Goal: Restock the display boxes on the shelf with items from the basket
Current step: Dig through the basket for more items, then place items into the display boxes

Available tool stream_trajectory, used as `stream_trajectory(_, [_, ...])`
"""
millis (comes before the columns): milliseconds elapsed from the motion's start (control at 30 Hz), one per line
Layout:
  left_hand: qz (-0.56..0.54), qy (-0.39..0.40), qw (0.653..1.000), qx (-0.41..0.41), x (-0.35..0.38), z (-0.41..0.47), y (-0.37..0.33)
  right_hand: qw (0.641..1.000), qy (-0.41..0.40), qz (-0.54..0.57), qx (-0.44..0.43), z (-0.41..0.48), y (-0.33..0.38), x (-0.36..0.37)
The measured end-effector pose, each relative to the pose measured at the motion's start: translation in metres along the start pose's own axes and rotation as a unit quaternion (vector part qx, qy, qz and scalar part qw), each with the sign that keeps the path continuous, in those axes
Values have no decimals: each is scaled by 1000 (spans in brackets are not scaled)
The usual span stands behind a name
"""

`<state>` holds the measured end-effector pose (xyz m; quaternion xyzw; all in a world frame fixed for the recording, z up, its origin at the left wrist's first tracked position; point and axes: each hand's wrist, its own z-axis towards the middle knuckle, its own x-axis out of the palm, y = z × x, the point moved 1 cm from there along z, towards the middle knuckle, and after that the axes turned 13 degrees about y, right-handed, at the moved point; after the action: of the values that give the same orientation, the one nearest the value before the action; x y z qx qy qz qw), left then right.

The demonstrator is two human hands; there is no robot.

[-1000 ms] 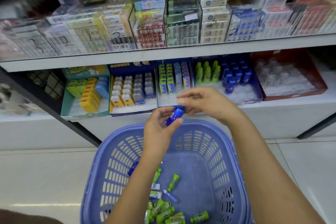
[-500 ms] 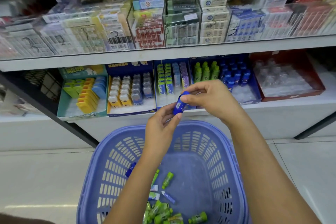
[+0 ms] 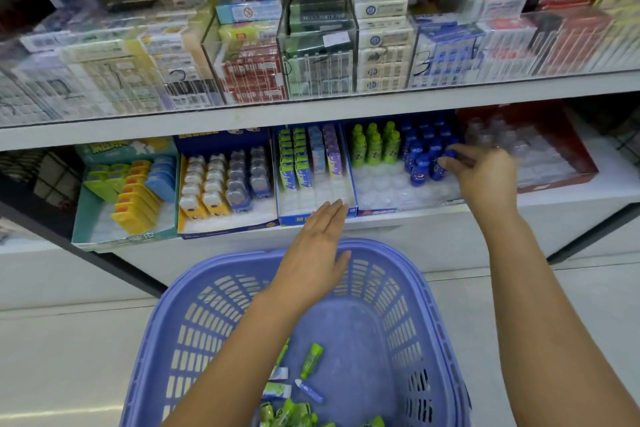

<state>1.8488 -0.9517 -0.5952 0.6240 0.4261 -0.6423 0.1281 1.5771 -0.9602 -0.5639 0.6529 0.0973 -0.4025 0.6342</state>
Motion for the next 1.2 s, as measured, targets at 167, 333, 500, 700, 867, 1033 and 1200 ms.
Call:
stream_trajectory(167, [-17,7,1000,-1,3,0,2,1000,18,-21,7,10,-4,8])
stream_trajectory(333, [-36,21,999,3,3,2,5,996,25,42,69,18,-13,10])
stream_trajectory(500, [-116,-32,993,12,-11,-12,3,995,56,-1,83,12,-2,0])
stream_trajectory(700, [-196,-40,975,-99,2,-43,41,990,72,-114,-46,-26,62,19])
stream_trajectory(867, [-182,140,945,-231,65,-76,84,891,433,-111,-77,-88,84,116])
stream_trajectory(1033, [-88,349,907,-220,129,-111,103,799,558,-207,-82,-155,30,211])
stream_trajectory(1200, [-39,441,870,-218,167,-132,102,727,625,-252,-129,-197,-16,261])
